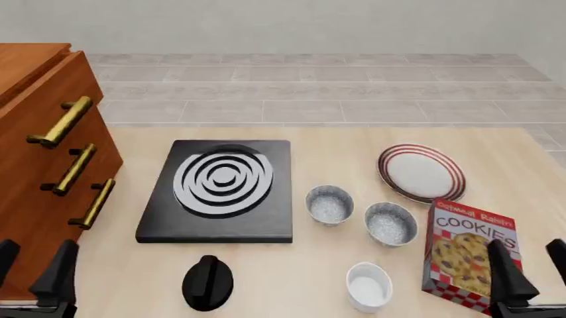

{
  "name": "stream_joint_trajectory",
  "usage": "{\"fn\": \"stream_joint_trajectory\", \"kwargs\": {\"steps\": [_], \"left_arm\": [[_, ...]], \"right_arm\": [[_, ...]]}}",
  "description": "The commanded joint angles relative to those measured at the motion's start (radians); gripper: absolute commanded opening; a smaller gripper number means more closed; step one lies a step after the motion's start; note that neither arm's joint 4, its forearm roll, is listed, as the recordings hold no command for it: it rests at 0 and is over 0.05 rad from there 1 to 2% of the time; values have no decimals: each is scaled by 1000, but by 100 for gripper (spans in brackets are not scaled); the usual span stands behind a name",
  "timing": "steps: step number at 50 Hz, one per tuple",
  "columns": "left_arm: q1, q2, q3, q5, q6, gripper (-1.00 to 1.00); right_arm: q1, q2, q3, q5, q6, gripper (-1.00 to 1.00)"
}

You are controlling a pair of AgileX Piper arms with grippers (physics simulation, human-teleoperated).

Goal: Pick the akita bowl from table center and place it on the plate.

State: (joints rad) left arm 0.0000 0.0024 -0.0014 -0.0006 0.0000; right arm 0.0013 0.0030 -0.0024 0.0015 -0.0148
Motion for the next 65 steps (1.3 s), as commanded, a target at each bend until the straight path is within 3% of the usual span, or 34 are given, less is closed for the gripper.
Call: {"fn": "stream_joint_trajectory", "kwargs": {"steps": [1,2,11,16,18,23,27,29,30,41,43,47,53,56,65], "left_arm": [[0,5,-3,-1,0,100],[0,5,-3,-1,0,100],[0,5,-3,-1,0,100],[0,5,-3,-1,0,100],[0,5,-3,-1,0,100],[0,5,-3,-1,0,100],[0,5,-3,-1,0,100],[0,5,-3,-1,0,100],[0,5,-3,-1,0,100],[0,5,-3,-1,0,100],[0,5,-3,-1,0,100],[0,5,-3,-1,0,100],[0,5,-3,-1,0,100],[0,5,-3,-1,0,100],[0,5,-3,-1,0,100]], "right_arm": [[2,34,-14,-2,-61,100],[-6,36,-25,3,-25,100],[-2,0,-164,137,8,100],[14,30,-244,200,-4,100],[34,6,-290,237,-33,100],[110,141,-332,228,-68,100],[172,277,-316,181,-185,100],[168,287,-350,202,-127,100],[178,296,-368,213,-124,100],[299,573,-504,275,-233,100],[322,608,-536,292,-221,100],[349,702,-627,352,-251,100],[423,876,-682,420,-375,100],[405,929,-724,423,-392,100],[471,1101,-758,452,-449,100]]}}
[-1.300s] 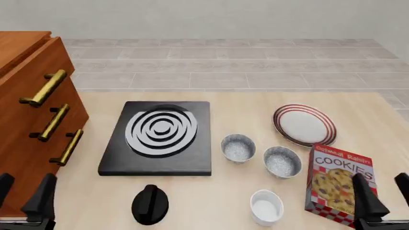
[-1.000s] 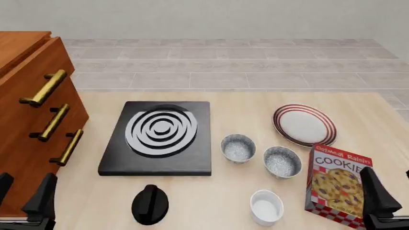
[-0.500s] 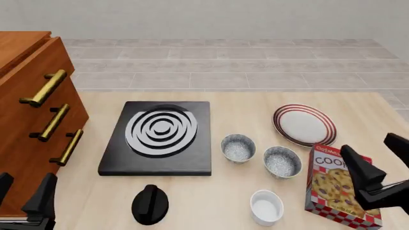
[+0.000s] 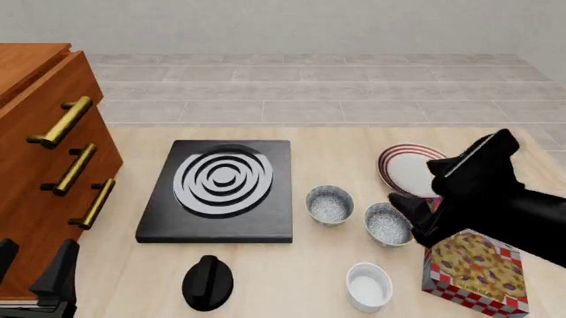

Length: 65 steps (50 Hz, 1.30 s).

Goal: Pick the akita bowl from table center and place it on the plate.

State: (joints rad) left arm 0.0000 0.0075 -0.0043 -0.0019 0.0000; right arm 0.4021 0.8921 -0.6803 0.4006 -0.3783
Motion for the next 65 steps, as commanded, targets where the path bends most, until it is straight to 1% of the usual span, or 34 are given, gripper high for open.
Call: {"fn": "stream_joint_trajectory", "kwargs": {"steps": [1,2,3,11,15,17,18,21,23,30,32,34,36,39,42,46,50,53,65], "left_arm": [[0,0,0,0,0,100],[0,0,0,0,0,100],[0,0,0,0,0,100],[0,0,0,0,0,100],[0,0,0,0,0,100],[0,0,0,0,0,100],[0,0,0,0,0,100],[0,0,0,0,0,100],[0,0,0,0,0,100],[0,0,0,0,0,100],[0,0,0,0,0,100],[0,0,0,0,0,100],[0,0,0,0,0,100],[0,0,0,0,0,100],[0,0,0,0,0,100],[0,0,0,0,0,100],[0,0,0,0,0,100],[0,0,0,0,0,100],[0,0,0,0,0,100]], "right_arm": [[74,225,-87,56,-84,100],[75,231,-90,53,-99,100],[74,237,-99,57,-95,100],[98,320,-152,80,-123,100],[110,354,-156,79,-137,100],[120,365,-157,79,-130,100],[132,386,-150,69,-144,100],[131,402,-158,66,-150,100],[147,423,-159,71,-164,100],[132,480,-185,68,-225,100],[133,495,-190,70,-238,100],[145,517,-193,73,-237,100],[141,534,-191,71,-260,100],[141,549,-207,78,-261,100],[138,564,-215,78,-280,100],[150,584,-224,76,-279,100],[157,603,-219,64,-294,100],[165,618,-223,65,-289,100],[164,655,-237,50,-309,100]]}}
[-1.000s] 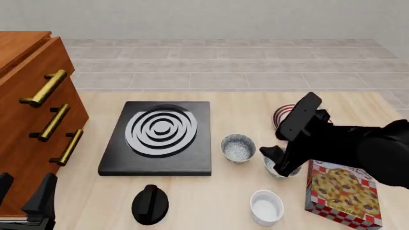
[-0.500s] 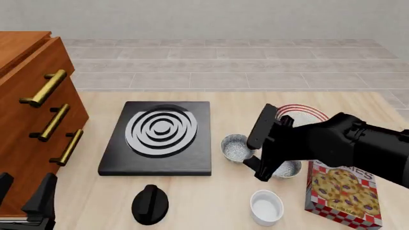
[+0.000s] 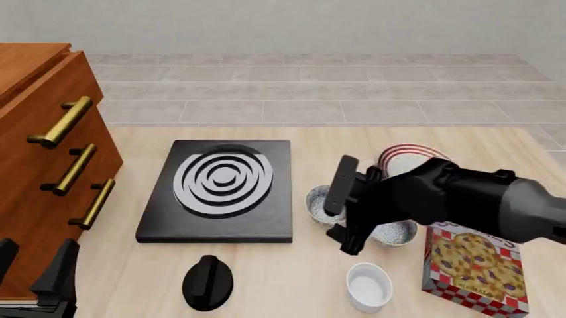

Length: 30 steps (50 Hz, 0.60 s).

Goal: Pick the akita bowl from table center and place it on the plate.

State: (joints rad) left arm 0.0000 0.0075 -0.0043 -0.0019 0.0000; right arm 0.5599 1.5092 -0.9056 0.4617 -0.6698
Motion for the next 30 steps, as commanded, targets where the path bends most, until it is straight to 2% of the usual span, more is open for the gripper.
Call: {"fn": "stream_joint_trajectory", "kwargs": {"steps": [1,2,5,9,11,15,18,30], "left_arm": [[0,0,0,0,0,100],[0,0,0,0,0,100],[0,0,0,0,0,100],[0,0,0,0,0,100],[0,0,0,0,0,100],[0,0,0,0,0,100],[0,0,0,0,0,100],[0,0,0,0,0,100]], "right_arm": [[14,38,-13,-9,-16,100],[20,43,-16,-5,-10,100],[-13,58,-11,-16,-53,100],[-26,67,-8,-18,-71,100],[20,55,-36,7,-22,100],[-3,96,-36,-23,-66,100],[3,112,-44,-27,-57,100],[-15,117,-35,-31,-83,100]]}}
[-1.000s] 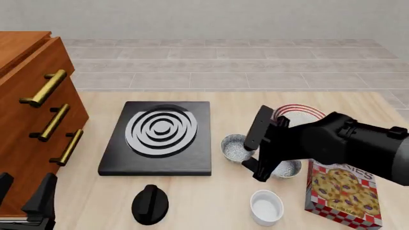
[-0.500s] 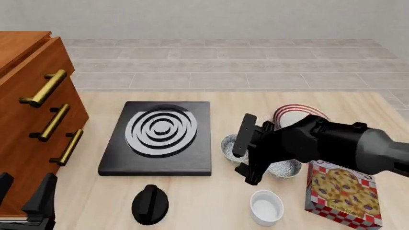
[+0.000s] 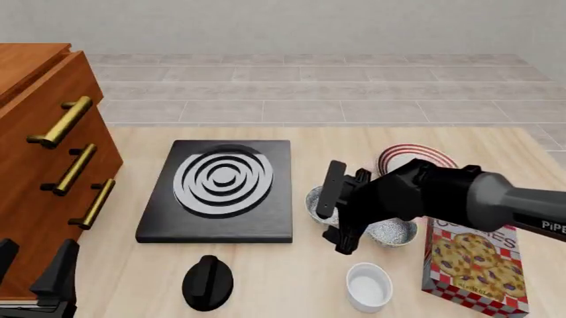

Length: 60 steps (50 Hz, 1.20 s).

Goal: Pick the akita bowl from table center and place it on the plate.

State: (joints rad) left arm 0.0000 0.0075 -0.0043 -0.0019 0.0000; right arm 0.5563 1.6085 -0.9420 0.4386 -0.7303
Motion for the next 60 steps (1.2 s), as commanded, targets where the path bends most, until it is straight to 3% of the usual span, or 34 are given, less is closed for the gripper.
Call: {"fn": "stream_joint_trajectory", "kwargs": {"steps": [1,19,42,60], "left_arm": [[0,0,0,0,0,100],[0,0,0,0,0,100],[0,0,0,0,0,100],[0,0,0,0,0,100]], "right_arm": [[-19,25,2,-12,-30,100],[-78,124,-26,-61,-110,100],[-31,187,-30,-92,-100,100],[-44,234,-42,-118,-100,100]]}}
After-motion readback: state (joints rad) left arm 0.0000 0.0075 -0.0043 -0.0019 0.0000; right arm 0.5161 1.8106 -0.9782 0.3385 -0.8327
